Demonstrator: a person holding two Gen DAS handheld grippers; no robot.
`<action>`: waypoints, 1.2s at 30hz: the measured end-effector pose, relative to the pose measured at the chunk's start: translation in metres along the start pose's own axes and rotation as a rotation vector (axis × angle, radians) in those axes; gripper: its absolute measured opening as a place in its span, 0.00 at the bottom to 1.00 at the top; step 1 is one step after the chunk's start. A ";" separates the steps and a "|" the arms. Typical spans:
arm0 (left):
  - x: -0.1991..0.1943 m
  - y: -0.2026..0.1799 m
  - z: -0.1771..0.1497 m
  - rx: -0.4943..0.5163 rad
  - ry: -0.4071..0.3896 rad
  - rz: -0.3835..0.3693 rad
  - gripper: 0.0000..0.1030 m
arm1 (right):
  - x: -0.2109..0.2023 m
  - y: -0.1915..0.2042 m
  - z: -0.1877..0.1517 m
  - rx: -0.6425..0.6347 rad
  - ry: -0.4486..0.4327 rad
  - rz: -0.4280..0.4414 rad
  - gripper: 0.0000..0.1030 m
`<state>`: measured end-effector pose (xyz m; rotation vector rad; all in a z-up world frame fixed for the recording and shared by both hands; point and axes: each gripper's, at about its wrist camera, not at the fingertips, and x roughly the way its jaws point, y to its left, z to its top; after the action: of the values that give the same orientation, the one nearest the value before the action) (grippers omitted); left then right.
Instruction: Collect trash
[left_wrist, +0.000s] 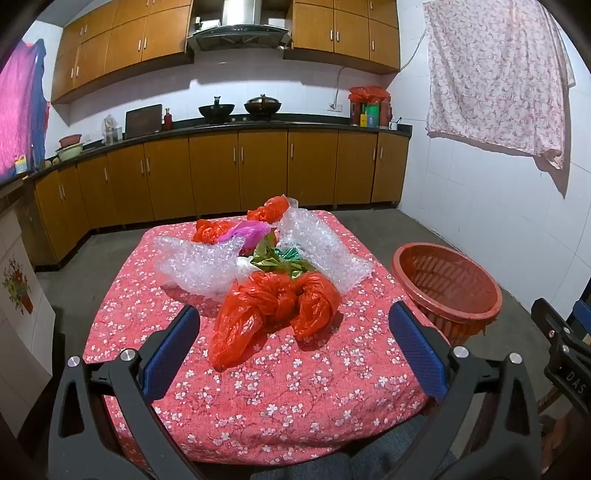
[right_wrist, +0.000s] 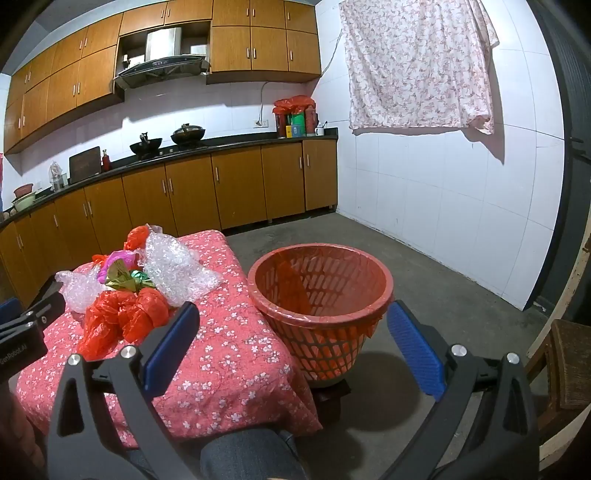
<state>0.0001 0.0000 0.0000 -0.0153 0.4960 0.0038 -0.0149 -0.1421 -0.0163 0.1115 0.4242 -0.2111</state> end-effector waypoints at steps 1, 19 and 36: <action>0.000 0.000 0.000 0.000 0.000 0.000 0.98 | 0.000 0.000 0.000 0.000 0.000 0.000 0.96; 0.000 0.000 0.000 -0.001 0.003 -0.001 0.98 | 0.000 -0.001 0.001 0.000 -0.001 0.000 0.96; 0.000 0.000 0.000 -0.002 0.004 -0.001 0.98 | -0.002 -0.001 0.002 0.000 -0.003 0.000 0.96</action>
<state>0.0003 0.0001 -0.0001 -0.0179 0.4998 0.0036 -0.0158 -0.1427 -0.0134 0.1110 0.4217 -0.2110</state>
